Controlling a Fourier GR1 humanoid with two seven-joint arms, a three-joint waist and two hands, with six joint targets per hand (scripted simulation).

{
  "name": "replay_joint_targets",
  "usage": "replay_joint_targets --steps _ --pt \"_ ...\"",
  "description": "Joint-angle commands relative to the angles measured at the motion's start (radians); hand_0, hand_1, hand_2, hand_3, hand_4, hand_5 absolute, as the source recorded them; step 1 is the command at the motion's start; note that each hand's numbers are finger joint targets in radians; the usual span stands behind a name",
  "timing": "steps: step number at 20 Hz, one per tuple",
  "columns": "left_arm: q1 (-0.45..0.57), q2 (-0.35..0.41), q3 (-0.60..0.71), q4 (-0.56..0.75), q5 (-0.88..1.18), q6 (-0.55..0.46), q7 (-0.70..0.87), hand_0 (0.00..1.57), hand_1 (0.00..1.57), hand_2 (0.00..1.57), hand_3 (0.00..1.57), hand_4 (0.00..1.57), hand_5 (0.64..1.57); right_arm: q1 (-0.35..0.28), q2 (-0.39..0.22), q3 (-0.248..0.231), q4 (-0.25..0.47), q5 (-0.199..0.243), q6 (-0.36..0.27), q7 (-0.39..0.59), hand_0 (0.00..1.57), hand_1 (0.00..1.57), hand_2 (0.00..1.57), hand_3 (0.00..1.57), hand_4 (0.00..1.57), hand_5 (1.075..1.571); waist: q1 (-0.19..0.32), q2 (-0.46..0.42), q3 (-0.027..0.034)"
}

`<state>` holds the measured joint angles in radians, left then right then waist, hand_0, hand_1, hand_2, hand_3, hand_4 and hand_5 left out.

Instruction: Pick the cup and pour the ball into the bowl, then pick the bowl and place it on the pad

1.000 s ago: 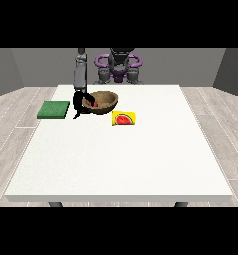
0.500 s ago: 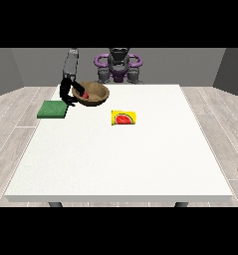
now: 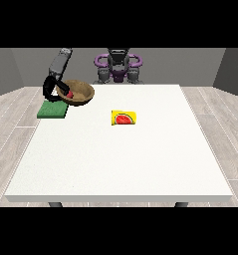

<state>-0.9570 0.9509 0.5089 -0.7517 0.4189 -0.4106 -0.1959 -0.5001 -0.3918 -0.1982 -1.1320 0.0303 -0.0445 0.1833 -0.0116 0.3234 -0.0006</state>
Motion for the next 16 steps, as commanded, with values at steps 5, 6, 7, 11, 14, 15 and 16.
replay_joint_targets --steps 5,6,7,11,14,15,16 --pt "-0.018 -0.065 -0.059 -0.095 -0.024 0.107 0.036 0.00 0.00 0.00 0.00 0.00 1.536 -0.116 -0.065 -0.041 0.179 0.012 0.033 -0.064 1.57 1.57 1.57 1.57 1.30 1.528 0.001 -0.002 0.0018" --pt "-0.042 -0.007 -0.036 -0.087 0.005 0.056 0.065 0.00 0.00 0.00 0.00 0.00 1.533 -0.128 -0.111 -0.087 0.225 -0.023 0.079 -0.105 1.57 1.57 1.57 1.57 1.30 1.528 0.017 0.038 0.0021" --pt "-0.027 0.016 -0.015 -0.037 0.005 0.032 0.023 0.00 0.00 0.00 0.00 0.00 1.531 -0.093 -0.060 -0.049 0.175 0.014 0.021 -0.112 1.57 1.57 1.57 1.57 1.31 1.533 -0.009 0.038 0.0011" --pt "0.014 -0.030 -0.028 -0.080 -0.012 0.094 0.007 0.00 0.00 0.00 0.00 0.00 1.535 -0.125 -0.168 -0.123 0.265 -0.052 0.139 -0.121 1.57 1.57 1.57 1.23 1.30 1.536 -0.017 0.020 0.0013" --pt "-0.016 0.034 -0.008 -0.086 0.023 0.035 0.038 0.00 0.00 0.00 0.00 0.00 1.536 -0.124 -0.178 -0.155 0.323 -0.081 0.178 -0.213 1.57 1.57 1.57 1.11 1.30 1.537 -0.011 0.064 0.0017" --pt "0.007 -0.032 -0.040 -0.178 0.005 0.098 0.032 0.00 0.00 0.00 0.00 0.01 1.532 -0.139 -0.195 -0.189 0.403 -0.087 0.169 -0.256 1.57 1.57 1.57 1.00 1.30 1.541 0.032 0.082 0.0030" --pt "-0.003 0.026 -0.009 -0.117 0.013 0.063 0.018 0.00 0.00 0.00 0.00 0.15 1.533 -0.147 -0.229 -0.194 0.379 -0.095 0.194 -0.235 1.57 1.57 1.57 0.93 1.29 1.543 0.005 0.104 0.0019"
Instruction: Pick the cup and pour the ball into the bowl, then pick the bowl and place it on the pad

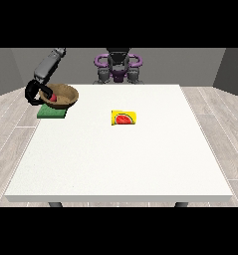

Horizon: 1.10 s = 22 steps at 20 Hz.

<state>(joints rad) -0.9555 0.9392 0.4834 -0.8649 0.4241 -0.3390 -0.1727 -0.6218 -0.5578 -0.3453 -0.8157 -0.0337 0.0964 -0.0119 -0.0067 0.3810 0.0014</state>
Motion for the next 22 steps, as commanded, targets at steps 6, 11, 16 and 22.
replay_joint_targets --steps 6,11,16,22 --pt "-0.047 0.046 0.009 -0.127 0.043 0.031 0.070 0.00 0.00 0.00 0.00 0.05 1.537 -0.067 -0.132 -0.051 0.195 0.021 0.048 -0.157 1.57 1.57 1.57 0.46 1.28 1.552 0.030 0.100 0.0010" --pt "-0.023 0.026 0.023 -0.192 0.084 0.063 0.114 0.00 0.00 0.00 0.00 0.00 1.531 -0.087 -0.173 -0.080 0.290 0.005 0.096 -0.206 1.57 1.57 1.57 0.59 1.27 1.563 0.028 0.101 0.0008" --pt "0.023 0.003 0.000 -0.166 0.083 0.043 0.126 0.00 0.00 0.00 0.00 0.00 1.532 -0.099 -0.184 -0.057 0.291 0.016 0.108 -0.131 1.57 1.57 1.57 0.88 1.24 1.568 0.034 -0.003 -0.0009" --pt "0.052 0.017 0.009 -0.038 0.037 -0.004 -0.006 0.00 0.00 0.00 0.00 0.00 1.530 -0.107 -0.121 0.011 0.202 0.063 0.050 -0.097 1.57 1.57 1.57 1.29 1.23 1.571 0.014 0.007 -0.0020"
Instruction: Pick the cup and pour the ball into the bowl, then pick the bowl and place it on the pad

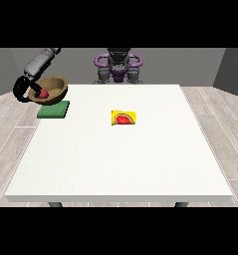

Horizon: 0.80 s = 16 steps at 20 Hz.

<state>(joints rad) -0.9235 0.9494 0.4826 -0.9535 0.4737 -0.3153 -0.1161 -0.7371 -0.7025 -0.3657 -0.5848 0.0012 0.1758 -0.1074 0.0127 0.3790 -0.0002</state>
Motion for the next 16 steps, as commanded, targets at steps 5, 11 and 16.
replay_joint_targets --steps 5,11,16 --pt "0.027 -0.014 0.004 -0.040 0.024 -0.011 -0.016 0.00 0.00 0.00 0.00 0.00 1.525 0.014 0.041 -0.031 0.081 -0.027 -0.006 -0.055 1.57 1.57 1.57 1.19 1.14 1.570 0.028 0.028 0.0019" --pt "0.011 0.044 0.030 -0.040 0.040 -0.002 0.023 0.00 0.00 0.00 0.00 0.00 1.521 0.035 0.015 -0.104 0.143 -0.072 -0.072 -0.035 1.57 1.57 1.57 1.57 0.50 1.561 -0.004 0.044 0.0020" --pt "0.007 0.067 0.052 -0.071 0.078 -0.014 0.040 0.00 0.00 0.00 0.00 0.00 1.516 -0.025 -0.058 -0.144 0.181 -0.098 -0.072 -0.012 0.74 0.74 0.69 1.05 0.00 1.538 0.028 0.085 0.0020"
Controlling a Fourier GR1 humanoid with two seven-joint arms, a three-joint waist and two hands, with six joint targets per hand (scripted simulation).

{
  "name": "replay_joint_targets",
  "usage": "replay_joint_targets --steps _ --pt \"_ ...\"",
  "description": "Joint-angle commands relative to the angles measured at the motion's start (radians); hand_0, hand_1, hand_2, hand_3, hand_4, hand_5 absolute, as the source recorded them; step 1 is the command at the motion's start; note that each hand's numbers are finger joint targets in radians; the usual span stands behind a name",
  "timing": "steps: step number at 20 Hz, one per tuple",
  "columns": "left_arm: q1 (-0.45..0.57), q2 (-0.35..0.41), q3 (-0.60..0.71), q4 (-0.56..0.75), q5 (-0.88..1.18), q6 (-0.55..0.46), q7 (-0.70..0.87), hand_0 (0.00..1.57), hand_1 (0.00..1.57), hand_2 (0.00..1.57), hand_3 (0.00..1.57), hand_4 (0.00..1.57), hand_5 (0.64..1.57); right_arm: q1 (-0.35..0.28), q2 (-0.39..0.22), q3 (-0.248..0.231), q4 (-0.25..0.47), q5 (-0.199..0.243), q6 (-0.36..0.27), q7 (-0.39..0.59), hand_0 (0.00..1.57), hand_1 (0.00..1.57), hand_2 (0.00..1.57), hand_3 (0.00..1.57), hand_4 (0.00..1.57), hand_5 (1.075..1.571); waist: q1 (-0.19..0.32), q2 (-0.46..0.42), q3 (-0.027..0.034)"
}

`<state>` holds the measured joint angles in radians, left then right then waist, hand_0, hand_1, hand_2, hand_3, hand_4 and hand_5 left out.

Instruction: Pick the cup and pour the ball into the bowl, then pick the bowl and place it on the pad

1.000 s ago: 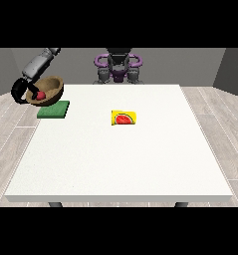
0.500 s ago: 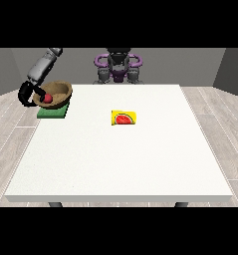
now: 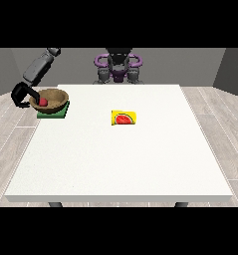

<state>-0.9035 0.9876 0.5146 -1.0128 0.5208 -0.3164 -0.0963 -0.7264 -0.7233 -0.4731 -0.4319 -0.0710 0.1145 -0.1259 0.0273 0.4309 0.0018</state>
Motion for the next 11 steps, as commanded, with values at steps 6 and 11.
replay_joint_targets --steps 6,11 --pt "0.004 0.008 0.006 -0.072 0.026 0.049 0.040 0.00 0.00 0.00 0.00 0.00 1.515 -0.071 -0.077 -0.026 0.040 -0.022 0.031 0.011 0.48 0.48 0.54 0.69 0.00 1.513 -0.014 0.032 0.0000" --pt "0.025 -0.014 -0.028 -0.019 0.003 0.035 0.034 0.00 0.00 0.00 0.00 0.00 1.515 -0.139 -0.134 -0.027 0.013 -0.046 0.076 0.143 0.13 0.13 0.28 0.38 0.00 1.467 -0.026 -0.065 -0.0016"
